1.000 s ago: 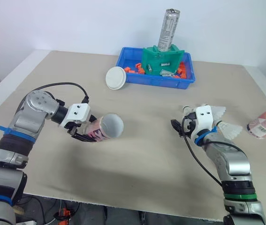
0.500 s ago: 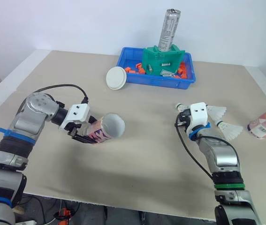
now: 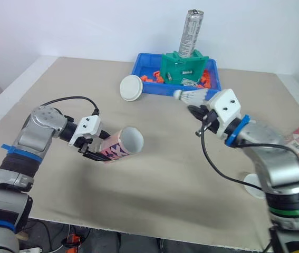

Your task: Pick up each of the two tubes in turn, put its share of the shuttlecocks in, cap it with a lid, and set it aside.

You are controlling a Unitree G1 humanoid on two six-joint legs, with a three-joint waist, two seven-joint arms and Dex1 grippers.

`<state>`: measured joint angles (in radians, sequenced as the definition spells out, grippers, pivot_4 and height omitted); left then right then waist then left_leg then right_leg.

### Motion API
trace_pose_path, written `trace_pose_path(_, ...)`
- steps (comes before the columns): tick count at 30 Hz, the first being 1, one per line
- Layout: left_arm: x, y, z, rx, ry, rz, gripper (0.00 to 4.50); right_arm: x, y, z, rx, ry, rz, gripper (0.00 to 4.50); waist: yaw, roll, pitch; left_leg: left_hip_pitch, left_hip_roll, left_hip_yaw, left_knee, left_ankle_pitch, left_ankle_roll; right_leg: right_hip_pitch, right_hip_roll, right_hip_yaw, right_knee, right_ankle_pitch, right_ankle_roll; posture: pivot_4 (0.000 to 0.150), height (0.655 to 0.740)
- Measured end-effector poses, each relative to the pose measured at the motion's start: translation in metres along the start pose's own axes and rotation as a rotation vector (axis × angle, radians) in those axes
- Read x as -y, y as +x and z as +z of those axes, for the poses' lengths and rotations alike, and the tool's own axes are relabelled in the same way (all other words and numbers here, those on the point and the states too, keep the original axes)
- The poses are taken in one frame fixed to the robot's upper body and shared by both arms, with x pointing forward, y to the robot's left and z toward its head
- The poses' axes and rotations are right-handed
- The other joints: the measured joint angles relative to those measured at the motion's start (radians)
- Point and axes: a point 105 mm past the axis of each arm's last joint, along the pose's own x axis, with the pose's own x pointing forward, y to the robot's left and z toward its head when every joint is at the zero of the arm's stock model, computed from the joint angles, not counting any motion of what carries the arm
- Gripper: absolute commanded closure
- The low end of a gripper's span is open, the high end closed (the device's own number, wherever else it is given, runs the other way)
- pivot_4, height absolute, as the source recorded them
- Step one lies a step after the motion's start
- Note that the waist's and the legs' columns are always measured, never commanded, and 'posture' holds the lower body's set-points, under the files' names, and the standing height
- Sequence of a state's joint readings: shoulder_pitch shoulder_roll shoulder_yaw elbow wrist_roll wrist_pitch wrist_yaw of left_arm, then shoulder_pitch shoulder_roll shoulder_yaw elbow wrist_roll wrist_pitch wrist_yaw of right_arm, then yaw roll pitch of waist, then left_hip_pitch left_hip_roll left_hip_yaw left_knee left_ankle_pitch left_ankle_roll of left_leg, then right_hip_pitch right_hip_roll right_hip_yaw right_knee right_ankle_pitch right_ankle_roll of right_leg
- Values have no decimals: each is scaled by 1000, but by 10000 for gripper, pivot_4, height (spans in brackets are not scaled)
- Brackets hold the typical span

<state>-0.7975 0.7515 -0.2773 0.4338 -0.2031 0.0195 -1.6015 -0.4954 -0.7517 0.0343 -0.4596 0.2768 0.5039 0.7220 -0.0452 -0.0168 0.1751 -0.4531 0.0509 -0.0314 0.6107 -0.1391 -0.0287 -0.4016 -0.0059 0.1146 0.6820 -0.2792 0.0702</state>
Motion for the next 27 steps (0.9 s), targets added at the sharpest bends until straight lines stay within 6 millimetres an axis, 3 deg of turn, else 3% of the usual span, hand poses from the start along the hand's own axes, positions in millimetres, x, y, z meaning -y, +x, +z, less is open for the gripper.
trace_pose_path(2,-1,1,-1,21,-25,4,11037,-16,0,11,9,-55,138,44686,0,-1,0,0,0,0,0,0,0,0,0,-1,0,1,0,1500,7400)
trace_pose_path(9,-2,6,1,67,-69,-7,11037,-25,5,35,52,-179,314,44686,0,-1,0,-1,1,1,5,0,0,0,-1,-1,0,2,-2,1500,7400)
trace_pose_path(11,-2,6,1,70,-74,-7,11037,-29,7,36,54,-209,348,44686,0,-1,0,-2,1,1,5,0,0,-1,-1,-1,0,2,-1,1500,7400)
trace_pose_path(17,-1,5,2,71,-81,-8,11037,-20,-4,13,-50,-231,378,44686,0,-1,0,-4,0,1,5,0,0,-3,-1,-1,0,2,0,1500,7400)
trace_pose_path(27,-1,7,3,79,-80,-15,11037,-43,8,37,55,-277,504,44686,-1,-1,0,-4,1,1,6,0,0,-4,0,-1,2,3,-1,1500,7400)
